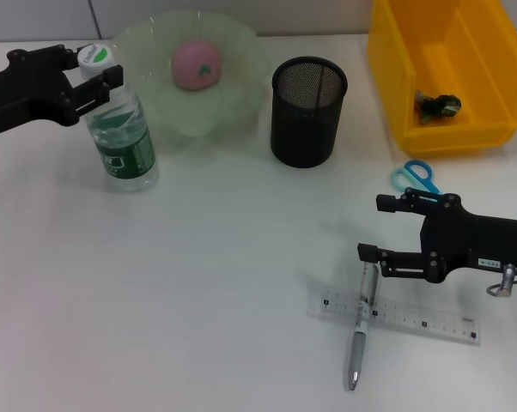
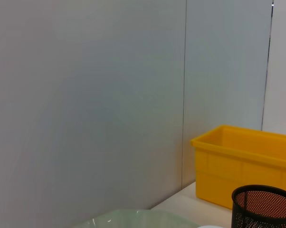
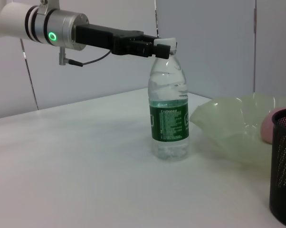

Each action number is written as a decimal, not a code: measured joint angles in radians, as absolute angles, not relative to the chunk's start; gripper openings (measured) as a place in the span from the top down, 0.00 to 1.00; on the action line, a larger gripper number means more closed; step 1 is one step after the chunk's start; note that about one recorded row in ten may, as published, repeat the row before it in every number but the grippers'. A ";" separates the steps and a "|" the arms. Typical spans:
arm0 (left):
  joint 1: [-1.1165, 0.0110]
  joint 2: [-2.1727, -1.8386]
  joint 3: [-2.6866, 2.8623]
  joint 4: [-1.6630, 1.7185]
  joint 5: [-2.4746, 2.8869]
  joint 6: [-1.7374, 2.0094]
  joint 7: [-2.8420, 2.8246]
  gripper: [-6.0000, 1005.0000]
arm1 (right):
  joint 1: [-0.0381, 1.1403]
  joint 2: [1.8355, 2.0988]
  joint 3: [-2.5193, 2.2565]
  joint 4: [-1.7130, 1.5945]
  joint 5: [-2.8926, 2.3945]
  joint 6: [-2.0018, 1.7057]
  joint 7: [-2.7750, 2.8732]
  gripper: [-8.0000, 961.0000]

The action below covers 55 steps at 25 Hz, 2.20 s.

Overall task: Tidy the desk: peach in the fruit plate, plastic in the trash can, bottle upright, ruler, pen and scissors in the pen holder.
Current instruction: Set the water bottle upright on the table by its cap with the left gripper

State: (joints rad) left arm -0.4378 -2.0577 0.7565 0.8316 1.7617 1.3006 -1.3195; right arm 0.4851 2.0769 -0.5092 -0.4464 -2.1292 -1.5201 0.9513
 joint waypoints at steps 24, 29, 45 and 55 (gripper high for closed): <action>-0.437 -2.059 0.759 0.824 1.764 1.301 -1.310 0.52 | 0.483 2.077 -0.509 -0.446 -2.129 -1.520 0.951 0.16; -0.437 -2.059 0.755 0.823 1.759 1.301 -1.310 0.52 | 0.483 2.077 -0.509 -0.446 -2.129 -1.520 0.951 0.16; -0.437 -2.060 0.752 0.823 1.762 1.301 -1.310 0.51 | 0.483 2.077 -0.509 -0.446 -2.129 -1.520 0.951 0.16; -0.432 -2.065 0.745 0.822 1.755 1.300 -1.280 0.51 | 0.484 2.077 -0.509 -0.446 -2.129 -1.520 0.951 0.16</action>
